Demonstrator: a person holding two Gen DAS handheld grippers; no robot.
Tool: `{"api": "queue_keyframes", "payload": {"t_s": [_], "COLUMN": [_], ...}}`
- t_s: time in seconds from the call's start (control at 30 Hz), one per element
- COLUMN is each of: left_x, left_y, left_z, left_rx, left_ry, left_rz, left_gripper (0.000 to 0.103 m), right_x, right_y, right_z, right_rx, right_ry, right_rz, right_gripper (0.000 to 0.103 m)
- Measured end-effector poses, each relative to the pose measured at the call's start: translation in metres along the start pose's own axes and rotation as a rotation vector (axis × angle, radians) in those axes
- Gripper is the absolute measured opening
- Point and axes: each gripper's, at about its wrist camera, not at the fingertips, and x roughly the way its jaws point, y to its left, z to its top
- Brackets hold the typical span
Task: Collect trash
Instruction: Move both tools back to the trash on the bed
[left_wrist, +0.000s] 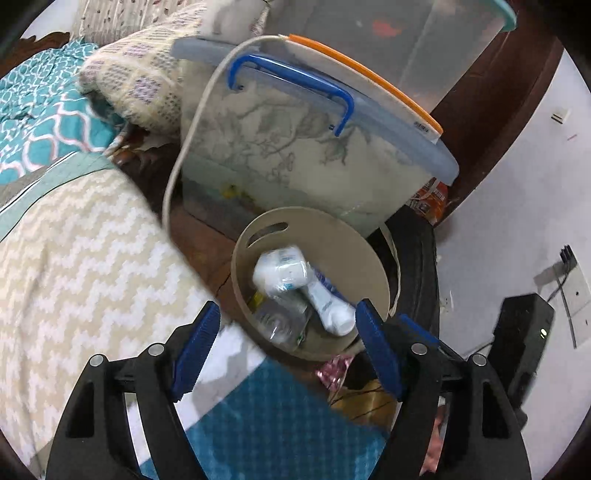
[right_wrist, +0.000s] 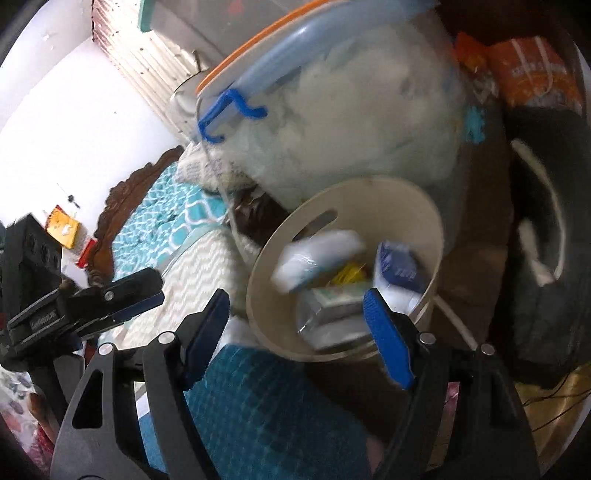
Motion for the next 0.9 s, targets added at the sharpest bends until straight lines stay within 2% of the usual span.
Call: {"api": "queue_keyframes", "payload": {"t_s": [0.13, 0.23, 0.33, 0.47, 0.53, 0.7, 0.77, 0.83, 0.9], "left_x": [-0.038, -0.074, -0.116, -0.179, -0.203, -0.259, -0.268, -0.271, -0.270], "left_y": [0.025, 0.048, 0.076, 0.131, 0.157, 0.233, 0.258, 0.275, 0.285], "left_z": [-0.031, -0.057, -0.084, -0.127, -0.148, -0.208, -0.227, -0.239, -0.246], "left_rx": [-0.037, -0.067, -0.120, -0.247, -0.313, -0.520, -0.600, -0.649, -0.675], "left_ry": [-0.032, -0.078, -0.151, -0.245, -0.265, -0.277, -0.264, -0.238, -0.216], "left_rz": [0.004, 0.040, 0.115, 0.242, 0.287, 0.358, 0.358, 0.353, 0.350], "left_gripper": [0.071, 0.071, 0.071, 0.071, 0.071, 0.068, 0.067, 0.058, 0.057], "right_x": [0.000, 0.002, 0.008, 0.029, 0.040, 0.068, 0.082, 0.097, 0.114], "right_y": [0.018, 0.045, 0.077, 0.122, 0.150, 0.217, 0.248, 0.280, 0.317], "right_z": [-0.015, -0.026, -0.040, -0.063, -0.079, -0.119, -0.134, -0.147, -0.160], "right_rx": [-0.006, -0.042, -0.087, -0.144, -0.183, -0.313, -0.365, -0.423, -0.488], "right_ry": [0.031, 0.052, 0.088, 0.168, 0.218, 0.311, 0.347, 0.371, 0.391], "right_rz": [0.058, 0.107, 0.149, 0.200, 0.229, 0.272, 0.292, 0.311, 0.335], "right_gripper": [0.076, 0.076, 0.075, 0.074, 0.071, 0.070, 0.070, 0.071, 0.072]}}
